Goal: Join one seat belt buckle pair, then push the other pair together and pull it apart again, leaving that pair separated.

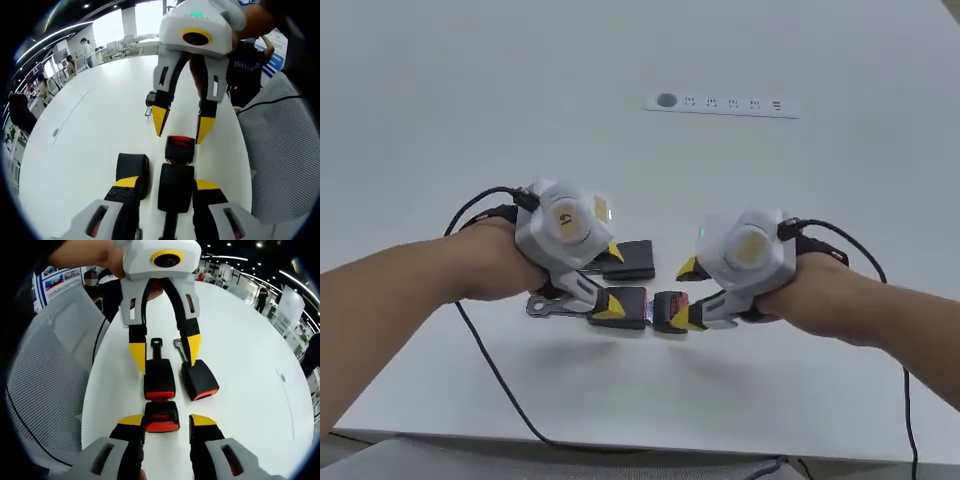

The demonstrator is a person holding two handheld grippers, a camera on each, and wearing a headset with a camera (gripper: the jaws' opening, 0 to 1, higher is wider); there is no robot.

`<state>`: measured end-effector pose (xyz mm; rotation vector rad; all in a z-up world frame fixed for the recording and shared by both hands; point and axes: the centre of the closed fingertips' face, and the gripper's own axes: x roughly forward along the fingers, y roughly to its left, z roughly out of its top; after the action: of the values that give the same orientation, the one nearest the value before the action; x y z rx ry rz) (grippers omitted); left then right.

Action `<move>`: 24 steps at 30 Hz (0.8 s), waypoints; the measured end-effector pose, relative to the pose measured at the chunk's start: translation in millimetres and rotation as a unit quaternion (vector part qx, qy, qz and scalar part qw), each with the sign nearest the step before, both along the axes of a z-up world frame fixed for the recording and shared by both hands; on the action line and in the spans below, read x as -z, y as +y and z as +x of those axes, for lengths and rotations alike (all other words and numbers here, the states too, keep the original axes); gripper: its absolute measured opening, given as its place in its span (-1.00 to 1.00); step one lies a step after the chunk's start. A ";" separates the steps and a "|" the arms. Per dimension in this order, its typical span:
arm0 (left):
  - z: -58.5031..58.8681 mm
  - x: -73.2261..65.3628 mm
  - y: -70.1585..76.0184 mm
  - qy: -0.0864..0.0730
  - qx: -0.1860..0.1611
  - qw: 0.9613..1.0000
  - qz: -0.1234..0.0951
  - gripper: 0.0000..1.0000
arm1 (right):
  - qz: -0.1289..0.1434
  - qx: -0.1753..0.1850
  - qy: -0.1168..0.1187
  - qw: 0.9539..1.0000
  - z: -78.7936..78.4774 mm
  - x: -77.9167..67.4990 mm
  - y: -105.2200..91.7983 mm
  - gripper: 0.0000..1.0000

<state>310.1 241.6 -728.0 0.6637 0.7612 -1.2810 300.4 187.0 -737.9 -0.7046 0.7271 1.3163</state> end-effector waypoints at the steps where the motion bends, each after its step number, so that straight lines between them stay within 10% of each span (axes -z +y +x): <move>1: 5.0 2.8 0.9 -0.001 -0.001 1.000 -0.001 -0.17 | 0.000 0.000 0.000 1.000 2.6 -0.9 -2.6 -0.38; 24: 46.7 13.3 1.6 -0.014 0.007 1.000 0.014 -0.12 | -0.065 0.048 -0.026 0.996 43.9 8.2 -99.0 -0.34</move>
<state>356.8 243.1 -741.3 0.7094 0.7544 -1.2737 344.3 88.0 -746.1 -0.7956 0.8003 1.1659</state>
